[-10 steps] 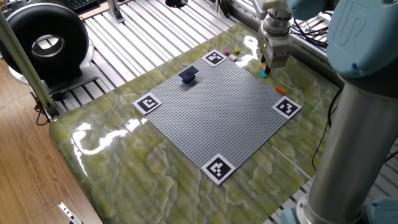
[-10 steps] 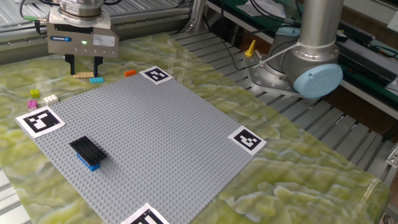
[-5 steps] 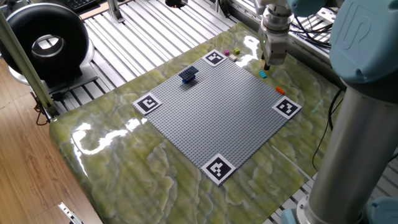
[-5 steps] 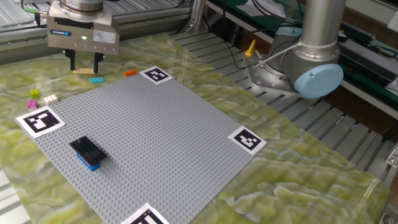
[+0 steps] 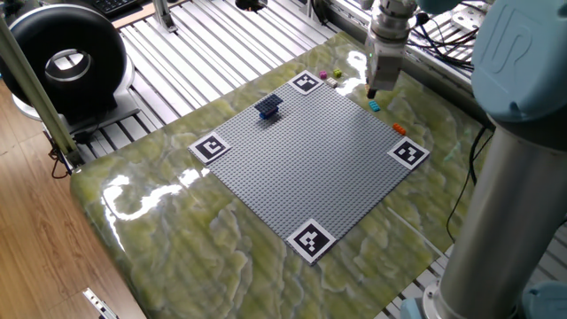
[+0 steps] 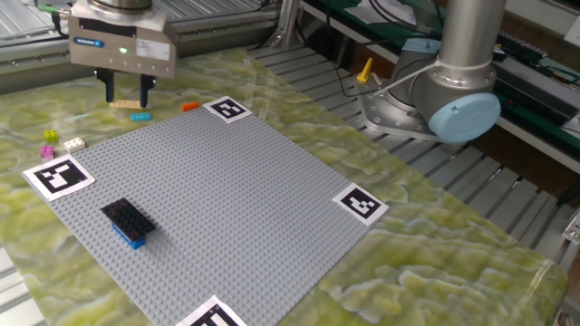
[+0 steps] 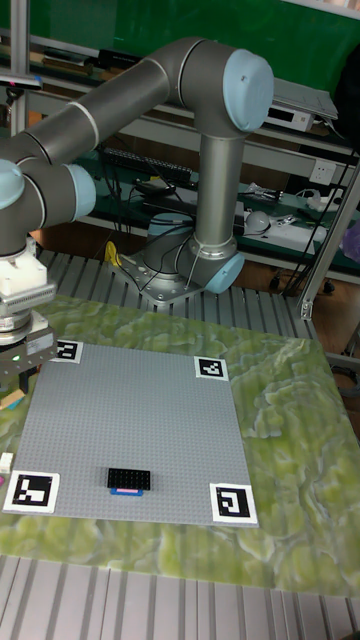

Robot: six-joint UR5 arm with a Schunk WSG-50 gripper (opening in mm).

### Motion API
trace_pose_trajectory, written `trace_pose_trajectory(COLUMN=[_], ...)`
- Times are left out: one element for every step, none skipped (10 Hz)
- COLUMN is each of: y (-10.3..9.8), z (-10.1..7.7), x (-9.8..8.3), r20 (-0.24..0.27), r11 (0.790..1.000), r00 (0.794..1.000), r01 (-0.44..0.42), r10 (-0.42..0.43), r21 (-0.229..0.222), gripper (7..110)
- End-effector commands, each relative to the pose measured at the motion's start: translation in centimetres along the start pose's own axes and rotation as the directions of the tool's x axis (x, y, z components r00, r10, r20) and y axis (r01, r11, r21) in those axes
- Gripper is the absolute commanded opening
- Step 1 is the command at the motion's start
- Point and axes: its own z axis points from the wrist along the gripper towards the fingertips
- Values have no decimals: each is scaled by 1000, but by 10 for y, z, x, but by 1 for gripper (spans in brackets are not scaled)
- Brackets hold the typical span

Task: Stack small Lego blocks one on top of the other

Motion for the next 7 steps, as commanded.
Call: trace_pose_trajectory(y=[-2, -5, -11, -22, -31, -37, -46], z=[-26, -30, -33, -36, -40, -45, -52], x=[-22, -30, -38, -43, -51, -56, -59], r20=[26, 49, 83, 105, 141, 167, 183], r11=[996, 994, 989, 982, 971, 959, 955], r00=[996, 993, 986, 979, 966, 951, 946], r01=[-84, -105, -145, -181, -228, -274, -287], r10=[84, 105, 142, 175, 217, 260, 268], r21=[5, 3, 20, 51, 68, 67, 81], gripper=[7, 7, 7, 7, 7, 7, 7])
